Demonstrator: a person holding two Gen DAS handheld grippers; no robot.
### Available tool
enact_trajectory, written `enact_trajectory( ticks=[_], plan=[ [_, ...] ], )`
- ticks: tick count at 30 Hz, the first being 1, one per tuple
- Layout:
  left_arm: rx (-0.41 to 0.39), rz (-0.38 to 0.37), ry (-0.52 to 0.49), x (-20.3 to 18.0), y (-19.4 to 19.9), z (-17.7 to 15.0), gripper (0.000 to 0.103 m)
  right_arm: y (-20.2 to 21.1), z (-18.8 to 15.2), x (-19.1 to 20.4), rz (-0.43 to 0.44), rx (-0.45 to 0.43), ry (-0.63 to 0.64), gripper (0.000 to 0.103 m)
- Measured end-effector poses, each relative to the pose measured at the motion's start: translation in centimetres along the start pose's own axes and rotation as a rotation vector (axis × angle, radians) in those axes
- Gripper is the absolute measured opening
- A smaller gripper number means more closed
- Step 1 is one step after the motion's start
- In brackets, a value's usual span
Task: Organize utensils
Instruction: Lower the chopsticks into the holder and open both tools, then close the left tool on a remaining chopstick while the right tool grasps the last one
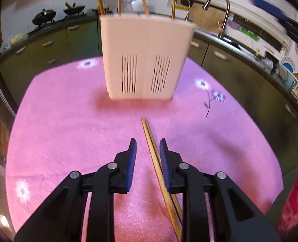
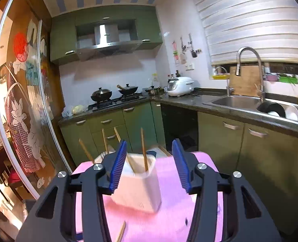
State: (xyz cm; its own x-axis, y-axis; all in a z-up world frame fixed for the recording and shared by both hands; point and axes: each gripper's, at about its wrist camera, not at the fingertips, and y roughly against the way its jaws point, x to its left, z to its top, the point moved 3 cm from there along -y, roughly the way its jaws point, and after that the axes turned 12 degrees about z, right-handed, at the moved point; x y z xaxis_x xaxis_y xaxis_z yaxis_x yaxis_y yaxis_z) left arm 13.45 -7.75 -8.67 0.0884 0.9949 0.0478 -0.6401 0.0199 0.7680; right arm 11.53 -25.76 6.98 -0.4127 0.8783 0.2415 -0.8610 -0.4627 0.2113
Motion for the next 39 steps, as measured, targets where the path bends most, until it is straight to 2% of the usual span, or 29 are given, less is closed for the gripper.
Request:
enact_trajectory(
  ticks=[5,10,13,18,26,28,30,32,34,39],
  plan=[
    [0.040,0.000,-0.021,-0.9,-1.4,-1.3,0.023,4.5,-4.2,-1.1,-0.046,-0.006,-0.060,0.048],
    [0.073,0.019,-0.031,-1.2,-2.7,-2.1,0.023,5.7,-6.5,-2.6,-0.064,0.025,-0.113,0.048],
    [0.075,0.031,-0.035,-1.2,-3.0,-2.2,0.023,5.5,-6.8,-3.0,-0.065,0.030,-0.124,0.048],
    [0.085,0.050,-0.046,-0.8,-3.3,-2.4,0.034,4.9,-6.4,-3.0,-0.064,0.039,-0.116,0.048],
    [0.079,0.067,-0.057,-0.9,-3.6,-2.3,0.034,3.6,-6.8,-2.1,-0.089,0.067,-0.091,0.048],
    [0.079,0.071,-0.067,-0.8,-3.7,-2.2,0.031,3.0,-7.1,-1.8,-0.090,0.083,-0.090,0.048],
    [0.078,0.078,-0.076,-0.5,-3.8,-2.1,0.020,2.4,-7.3,-1.7,-0.091,0.096,-0.090,0.048],
    [0.083,0.065,-0.074,0.2,-3.8,-2.1,0.012,2.0,-7.5,-1.6,-0.092,0.110,-0.086,0.048],
    [0.094,0.028,-0.054,1.0,-3.8,-2.1,0.010,1.6,-7.7,-1.2,-0.095,0.120,-0.079,0.048],
    [0.094,0.026,-0.038,2.0,-3.7,-2.3,0.007,0.3,-8.6,-0.3,-0.100,0.165,-0.059,0.049]
  ],
)
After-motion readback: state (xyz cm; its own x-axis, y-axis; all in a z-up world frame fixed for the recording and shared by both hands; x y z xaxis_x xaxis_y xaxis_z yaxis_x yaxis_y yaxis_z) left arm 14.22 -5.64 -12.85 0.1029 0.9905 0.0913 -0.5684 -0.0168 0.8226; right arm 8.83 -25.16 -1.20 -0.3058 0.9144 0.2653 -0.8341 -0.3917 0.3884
